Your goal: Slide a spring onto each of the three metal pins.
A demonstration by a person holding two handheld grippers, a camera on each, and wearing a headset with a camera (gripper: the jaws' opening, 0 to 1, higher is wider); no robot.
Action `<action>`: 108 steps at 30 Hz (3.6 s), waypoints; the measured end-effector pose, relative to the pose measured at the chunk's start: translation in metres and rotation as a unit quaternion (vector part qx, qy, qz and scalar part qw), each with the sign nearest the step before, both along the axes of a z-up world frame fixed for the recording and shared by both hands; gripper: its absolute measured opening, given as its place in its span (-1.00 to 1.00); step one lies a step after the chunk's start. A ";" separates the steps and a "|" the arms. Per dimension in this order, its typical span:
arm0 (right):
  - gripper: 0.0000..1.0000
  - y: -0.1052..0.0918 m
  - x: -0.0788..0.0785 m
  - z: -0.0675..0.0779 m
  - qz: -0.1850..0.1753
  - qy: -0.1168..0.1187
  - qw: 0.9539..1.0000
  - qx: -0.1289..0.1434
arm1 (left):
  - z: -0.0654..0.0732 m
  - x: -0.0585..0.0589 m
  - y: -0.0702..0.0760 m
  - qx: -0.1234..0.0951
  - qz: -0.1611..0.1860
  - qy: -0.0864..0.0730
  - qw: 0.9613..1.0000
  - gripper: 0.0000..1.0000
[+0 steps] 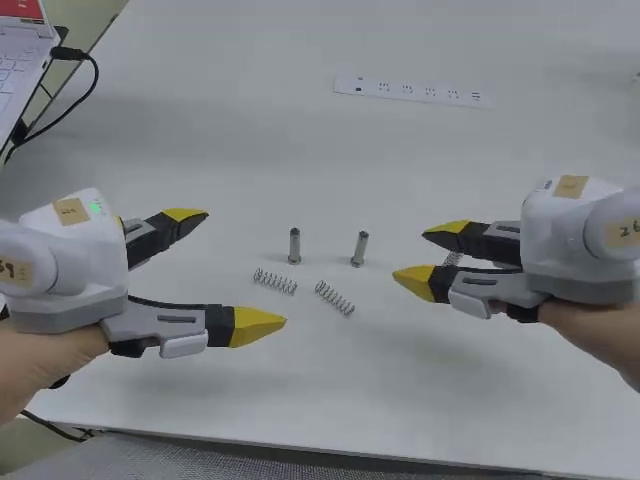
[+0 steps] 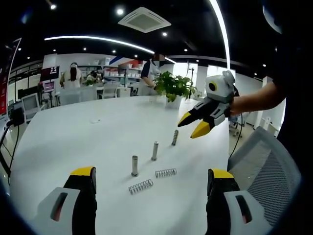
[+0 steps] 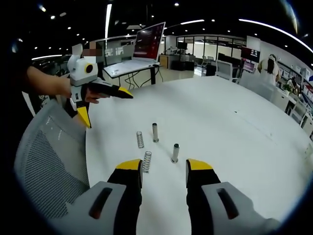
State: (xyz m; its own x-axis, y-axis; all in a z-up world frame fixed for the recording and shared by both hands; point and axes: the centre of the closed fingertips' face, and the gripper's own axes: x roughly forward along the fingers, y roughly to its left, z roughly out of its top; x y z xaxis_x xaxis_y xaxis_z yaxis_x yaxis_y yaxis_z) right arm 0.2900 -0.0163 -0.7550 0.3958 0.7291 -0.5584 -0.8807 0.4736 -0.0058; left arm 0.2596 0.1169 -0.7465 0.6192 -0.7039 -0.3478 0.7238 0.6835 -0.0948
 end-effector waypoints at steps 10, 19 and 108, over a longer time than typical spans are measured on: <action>-0.37 0.025 -0.010 -0.023 0.025 0.025 0.999 -0.013 | 0.000 0.000 0.000 0.000 -0.001 0.001 1.000 0.83; -0.44 0.040 -0.014 -0.053 0.036 0.044 0.998 -0.039 | 0.001 0.001 0.000 0.002 -0.004 0.000 1.000 0.83; -0.84 0.016 -0.049 -0.025 0.178 -0.007 0.980 -0.092 | -0.015 -0.017 -0.096 -0.003 -0.191 0.039 0.981 -0.16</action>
State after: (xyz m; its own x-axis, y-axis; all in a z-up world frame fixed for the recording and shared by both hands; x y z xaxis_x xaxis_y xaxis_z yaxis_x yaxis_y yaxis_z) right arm 0.2407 -0.0004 -0.7802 0.1421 0.7094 -0.6903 -0.9893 0.1253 -0.0749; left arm 0.2425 0.0209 -0.7613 0.2824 -0.8810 -0.3796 0.9170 0.3641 -0.1627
